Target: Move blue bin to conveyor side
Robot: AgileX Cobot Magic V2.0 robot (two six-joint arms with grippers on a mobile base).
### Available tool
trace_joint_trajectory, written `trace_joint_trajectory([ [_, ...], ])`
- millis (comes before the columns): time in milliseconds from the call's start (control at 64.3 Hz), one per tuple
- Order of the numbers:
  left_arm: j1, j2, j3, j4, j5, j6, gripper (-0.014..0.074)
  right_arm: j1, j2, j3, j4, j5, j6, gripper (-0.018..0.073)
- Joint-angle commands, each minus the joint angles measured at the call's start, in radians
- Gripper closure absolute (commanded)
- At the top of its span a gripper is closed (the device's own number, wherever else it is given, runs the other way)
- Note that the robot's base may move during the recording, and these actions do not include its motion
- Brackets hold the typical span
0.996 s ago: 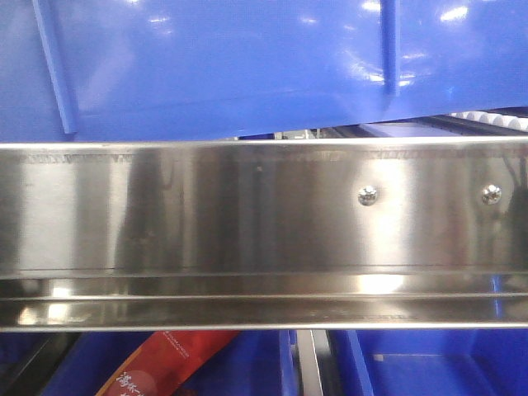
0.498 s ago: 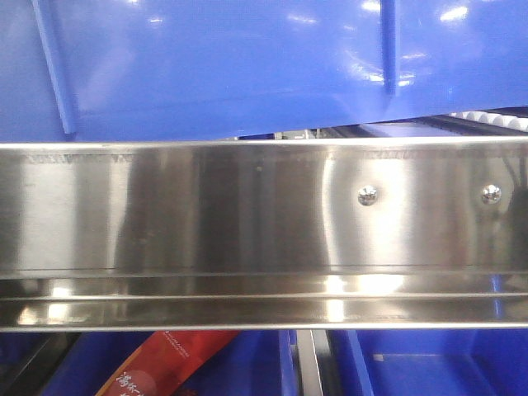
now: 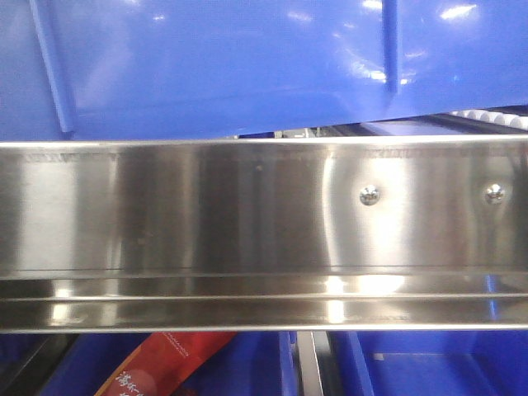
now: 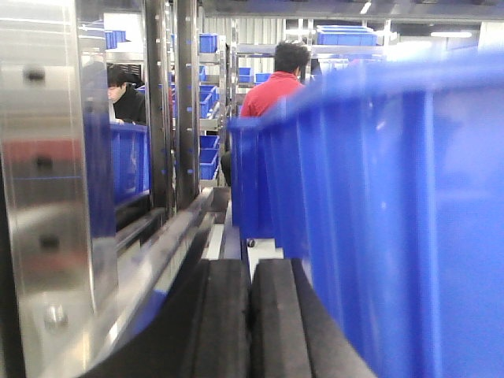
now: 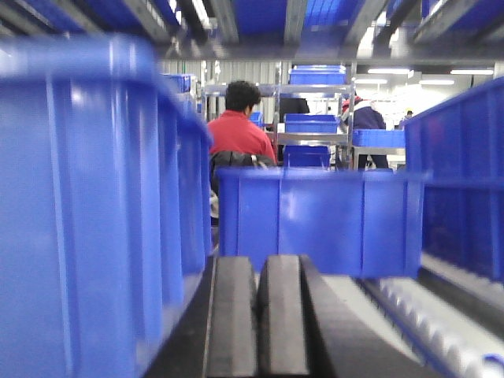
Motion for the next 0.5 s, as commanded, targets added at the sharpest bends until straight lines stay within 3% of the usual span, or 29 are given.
trace_joint_trajectory([
  [0, 0.005, -0.002, -0.105, 0.026, 0.100, 0.004, 0.0616, -0.004, -0.001, -0.131, -0.008, 0.149, -0.008, 0.0641],
  [171, 0.005, 0.151, -0.292, 0.027, 0.256, 0.004, 0.0616, -0.004, 0.127, -0.383, -0.017, 0.484, -0.008, 0.0641],
  [296, 0.005, 0.320, -0.437, -0.015, 0.357, 0.004, 0.0616, -0.004, 0.306, -0.556, -0.034, 0.669, -0.008, 0.0641],
  [482, 0.005, 0.596, -0.741, -0.059, 0.701, 0.004, 0.0616, -0.004, 0.576, -0.819, -0.051, 0.892, -0.008, 0.0641],
])
